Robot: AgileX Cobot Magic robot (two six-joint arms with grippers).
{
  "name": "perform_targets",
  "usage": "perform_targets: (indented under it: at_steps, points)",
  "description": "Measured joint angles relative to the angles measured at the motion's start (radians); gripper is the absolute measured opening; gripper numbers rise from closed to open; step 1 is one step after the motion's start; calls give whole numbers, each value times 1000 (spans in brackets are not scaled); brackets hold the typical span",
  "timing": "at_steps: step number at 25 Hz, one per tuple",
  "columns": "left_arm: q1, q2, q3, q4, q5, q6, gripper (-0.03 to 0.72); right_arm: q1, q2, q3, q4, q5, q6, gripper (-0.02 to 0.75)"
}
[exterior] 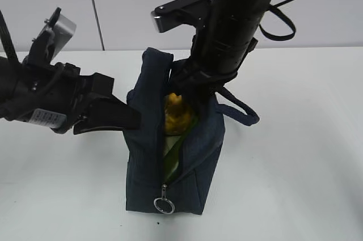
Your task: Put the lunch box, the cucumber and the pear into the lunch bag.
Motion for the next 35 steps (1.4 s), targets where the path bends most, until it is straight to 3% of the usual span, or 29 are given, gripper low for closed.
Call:
perform_targets:
  at_steps: [3, 7, 11, 14, 17, 22, 29, 35]
  points:
    - [0, 0, 0, 0, -6, 0, -15, 0, 8, 0, 2, -25, -9, 106]
    - [0, 0, 0, 0, -7, 0, 1, 0, 8, 0, -5, -48, -13, 290]
    - [0, 0, 0, 0, -14, 0, 118, 0, 8, 0, -5, -51, -15, 401]
    - [0, 0, 0, 0, -16, 9, 264, 0, 8, 0, -5, -51, -15, 418]
    - [0, 0, 0, 22, -2, 12, 326, 0, 2, 0, -5, -47, -26, 420]
    - [0, 0, -7, 94, 43, 14, 340, 0, -31, -2, 17, 27, -88, 444]
    - [0, 0, -7, 112, 72, 21, 340, 0, -107, -2, 87, 91, -126, 482]
    - [0, 0, -7, 114, 73, 34, 340, 0, -207, -2, 223, 148, -233, 483]
